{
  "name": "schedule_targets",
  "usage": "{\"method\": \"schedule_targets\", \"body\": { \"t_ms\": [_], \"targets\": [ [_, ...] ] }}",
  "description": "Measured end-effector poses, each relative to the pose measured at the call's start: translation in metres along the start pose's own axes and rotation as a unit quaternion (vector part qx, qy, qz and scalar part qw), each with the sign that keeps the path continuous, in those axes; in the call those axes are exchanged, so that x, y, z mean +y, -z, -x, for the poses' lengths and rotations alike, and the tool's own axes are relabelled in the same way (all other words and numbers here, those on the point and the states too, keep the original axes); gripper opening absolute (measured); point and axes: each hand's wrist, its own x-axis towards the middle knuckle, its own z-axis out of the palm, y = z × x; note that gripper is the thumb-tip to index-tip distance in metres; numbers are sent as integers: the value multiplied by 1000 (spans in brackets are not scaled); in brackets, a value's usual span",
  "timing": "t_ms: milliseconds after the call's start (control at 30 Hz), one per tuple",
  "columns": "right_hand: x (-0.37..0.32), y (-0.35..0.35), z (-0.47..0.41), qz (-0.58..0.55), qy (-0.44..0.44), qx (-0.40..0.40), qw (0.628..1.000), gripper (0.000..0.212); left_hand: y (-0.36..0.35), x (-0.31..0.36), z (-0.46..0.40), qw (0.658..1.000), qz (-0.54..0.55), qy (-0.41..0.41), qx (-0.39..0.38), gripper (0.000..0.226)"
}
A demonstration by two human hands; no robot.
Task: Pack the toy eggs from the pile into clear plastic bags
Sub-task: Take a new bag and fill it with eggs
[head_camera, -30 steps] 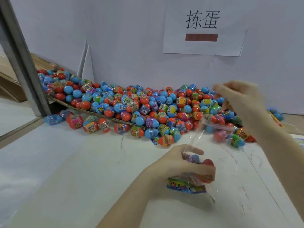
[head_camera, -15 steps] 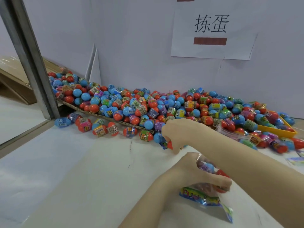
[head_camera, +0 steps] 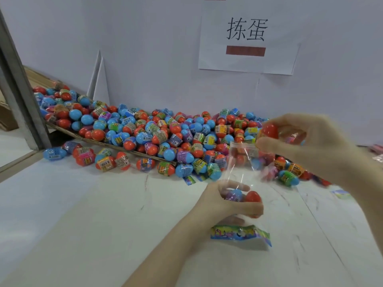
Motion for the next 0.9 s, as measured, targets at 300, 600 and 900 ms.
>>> {"method": "schedule_targets", "body": {
  "t_ms": [300,600,900],
  "targets": [
    [-5,-12,-6,218,66,-145,963,27,-9,-1,4,997,-46,-52,14,33],
    [-8,-24,-24,165,-29,-222,961,22,-10,0,6,995,-56,-87,8,37],
    [9,-25,-25,76,-35,-303,949,11,-10,-1,1,996,-23,-51,64,14]
  ]
}}
